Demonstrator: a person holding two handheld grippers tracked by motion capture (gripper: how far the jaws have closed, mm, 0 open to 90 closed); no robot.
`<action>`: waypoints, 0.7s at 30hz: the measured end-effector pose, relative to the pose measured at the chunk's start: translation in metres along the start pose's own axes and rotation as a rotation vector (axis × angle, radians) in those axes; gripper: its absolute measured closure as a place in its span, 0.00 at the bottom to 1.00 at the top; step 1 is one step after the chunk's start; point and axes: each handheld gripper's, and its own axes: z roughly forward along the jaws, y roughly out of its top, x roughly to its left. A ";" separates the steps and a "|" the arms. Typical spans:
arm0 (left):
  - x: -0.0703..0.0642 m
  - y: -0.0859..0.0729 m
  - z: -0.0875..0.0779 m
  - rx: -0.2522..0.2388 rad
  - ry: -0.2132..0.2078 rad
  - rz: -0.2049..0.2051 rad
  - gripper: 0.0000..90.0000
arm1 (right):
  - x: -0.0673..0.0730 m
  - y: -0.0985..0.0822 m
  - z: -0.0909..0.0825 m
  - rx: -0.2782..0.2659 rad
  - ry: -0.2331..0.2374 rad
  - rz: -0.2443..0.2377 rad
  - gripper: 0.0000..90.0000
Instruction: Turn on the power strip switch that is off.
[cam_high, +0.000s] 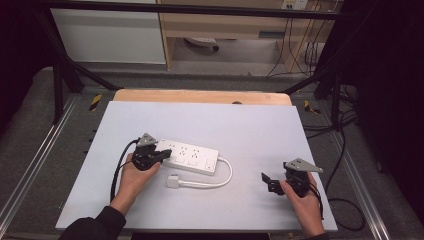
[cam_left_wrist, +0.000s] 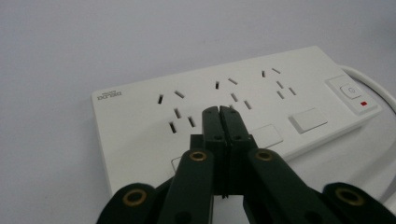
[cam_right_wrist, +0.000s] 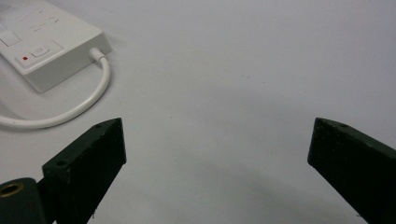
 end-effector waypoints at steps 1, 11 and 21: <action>0.000 0.000 0.000 0.000 -0.001 0.000 1.00 | 0.000 0.000 0.000 0.000 0.000 0.000 0.05; -0.002 -0.002 0.003 0.009 -0.003 0.002 1.00 | 0.000 0.000 0.000 0.001 -0.002 -0.003 0.05; -0.003 -0.004 0.005 0.018 0.000 0.002 1.00 | 0.000 0.000 0.000 0.000 -0.002 -0.003 0.05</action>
